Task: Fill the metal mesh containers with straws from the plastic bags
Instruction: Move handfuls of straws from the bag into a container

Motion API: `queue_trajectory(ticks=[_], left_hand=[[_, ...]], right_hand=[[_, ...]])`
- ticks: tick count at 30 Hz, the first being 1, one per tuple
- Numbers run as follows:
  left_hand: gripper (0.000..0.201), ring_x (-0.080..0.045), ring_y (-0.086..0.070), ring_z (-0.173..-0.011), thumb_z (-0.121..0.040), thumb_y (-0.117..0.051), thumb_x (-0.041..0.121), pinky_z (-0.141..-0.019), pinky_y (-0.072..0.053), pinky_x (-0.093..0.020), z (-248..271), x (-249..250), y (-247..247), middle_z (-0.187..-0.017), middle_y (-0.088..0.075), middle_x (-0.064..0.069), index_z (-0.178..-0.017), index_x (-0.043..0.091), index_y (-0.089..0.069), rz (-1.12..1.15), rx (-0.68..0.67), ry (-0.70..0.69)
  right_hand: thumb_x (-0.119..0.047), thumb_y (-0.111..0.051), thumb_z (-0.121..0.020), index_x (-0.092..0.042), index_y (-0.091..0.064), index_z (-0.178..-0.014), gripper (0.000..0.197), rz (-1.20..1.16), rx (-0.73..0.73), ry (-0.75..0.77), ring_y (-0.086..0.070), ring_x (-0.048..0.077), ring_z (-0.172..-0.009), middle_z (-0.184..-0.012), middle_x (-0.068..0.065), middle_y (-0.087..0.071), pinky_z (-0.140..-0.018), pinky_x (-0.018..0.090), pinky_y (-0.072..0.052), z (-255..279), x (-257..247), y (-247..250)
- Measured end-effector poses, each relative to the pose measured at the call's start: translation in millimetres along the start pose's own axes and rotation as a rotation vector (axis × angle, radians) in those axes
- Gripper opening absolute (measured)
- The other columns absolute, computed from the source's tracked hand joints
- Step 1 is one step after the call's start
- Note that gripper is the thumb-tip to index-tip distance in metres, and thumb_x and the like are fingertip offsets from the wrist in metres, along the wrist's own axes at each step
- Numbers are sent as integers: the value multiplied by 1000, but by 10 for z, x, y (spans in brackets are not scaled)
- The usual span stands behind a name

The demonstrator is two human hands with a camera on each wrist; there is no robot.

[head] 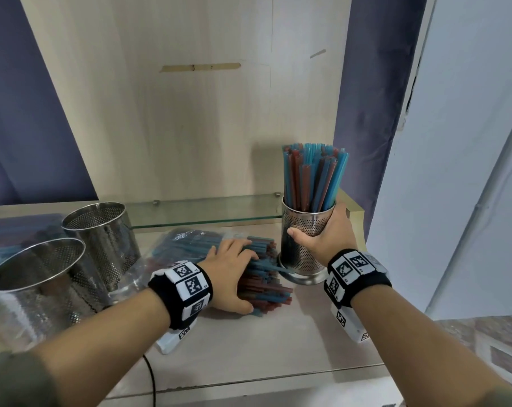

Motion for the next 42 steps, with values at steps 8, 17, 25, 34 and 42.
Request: queue_trajectory(ticks=[8,17,25,34,42], left_hand=[[64,-24,-15,-142,-88,-53,58,-118,-17,-46,-12,173,26,-152,-22,-5,-135,16,-43,-90,124,-57],[53,-19,-38,-121,-86,-59,59,-105,-31,-28,-19,206,207,-129,-44,-2,-117,17,-54,5,203,-116],[30,-18,-53,-92,-92,-56,49,-80,-36,-27,-36,282,459,-97,-56,4,-103,20,-55,39,298,-98],[25,3,-47,-56,-93,-62,34,-53,-31,-15,67,511,1166,-61,-44,15,-79,31,-42,341,535,-210],[19,0,-55,-58,-93,-60,33,-62,-46,-13,194,241,1800,-68,-56,2,-83,19,-53,882,918,-91]], right_hand=[[-40,-92,-57,-18,-41,-134,95,-9,5,13,-41,0,-104,-105,-21,-43,-97,22,-39,-6,5,1],[-45,-92,-55,-18,-40,-132,97,5,-7,-10,-46,5,-103,-108,-16,-45,-101,31,-46,-6,7,4],[-44,-92,-56,-18,-42,-130,93,19,-18,-18,-45,5,-100,-94,-29,-37,-99,30,-46,-18,33,-4],[-58,-88,-48,-19,-41,-130,102,-8,-24,-23,-56,12,-109,-110,-13,-56,-98,38,-51,-63,130,-83],[-54,-89,-49,-23,-40,-133,102,-16,-27,-22,-56,17,-112,-113,-12,-54,-101,38,-49,-58,122,-77]])
Point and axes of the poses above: each hand's wrist, its own z-axis away from the middle knuckle, its own y-axis out of the back of the hand, x = y × z, the point moved 7 cm from there along -z, towards the middle knuckle
